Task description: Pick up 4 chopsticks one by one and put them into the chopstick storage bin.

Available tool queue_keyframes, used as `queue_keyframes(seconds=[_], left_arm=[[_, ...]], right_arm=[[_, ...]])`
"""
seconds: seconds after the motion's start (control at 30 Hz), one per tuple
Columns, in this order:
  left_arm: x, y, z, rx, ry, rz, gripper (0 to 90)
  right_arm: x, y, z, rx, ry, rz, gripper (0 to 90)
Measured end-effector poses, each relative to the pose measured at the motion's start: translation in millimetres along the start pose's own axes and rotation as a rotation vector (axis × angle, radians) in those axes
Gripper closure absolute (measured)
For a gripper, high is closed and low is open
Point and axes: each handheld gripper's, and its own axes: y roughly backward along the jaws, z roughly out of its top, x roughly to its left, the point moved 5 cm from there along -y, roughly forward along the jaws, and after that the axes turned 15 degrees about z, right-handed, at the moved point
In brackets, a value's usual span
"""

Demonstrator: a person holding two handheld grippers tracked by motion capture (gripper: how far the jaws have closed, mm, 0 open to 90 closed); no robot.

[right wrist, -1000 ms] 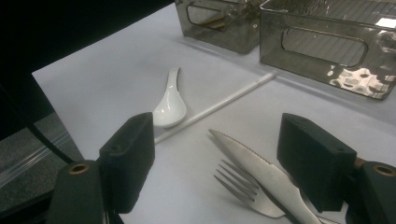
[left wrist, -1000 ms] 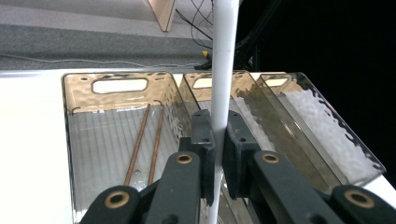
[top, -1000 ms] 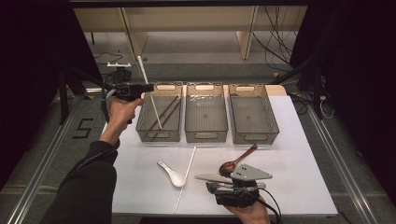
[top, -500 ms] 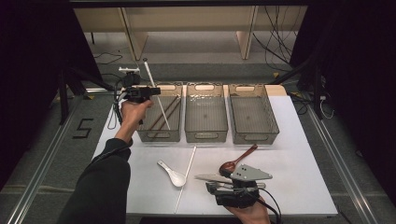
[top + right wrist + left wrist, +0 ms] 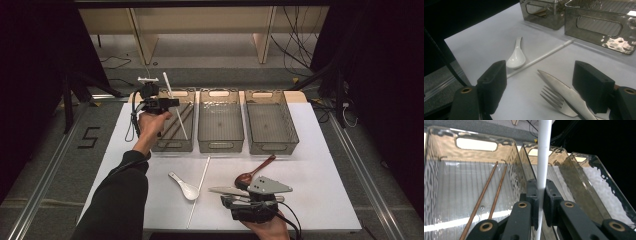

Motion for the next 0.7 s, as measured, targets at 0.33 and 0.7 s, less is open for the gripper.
queue_keyframes(seconds=[0.33,0.7], left_arm=[[0.7,-10.8,-12.4,0.035,-0.004,0.021,83.1],[6.9,-21.2,-21.0,0.065,-0.014,0.062,82.6]], right_arm=[[0.0,0.0,-0.3,0.001,0.001,0.002,28.4],[0.9,-0.1,-0.8,0.006,-0.002,0.006,28.3]])
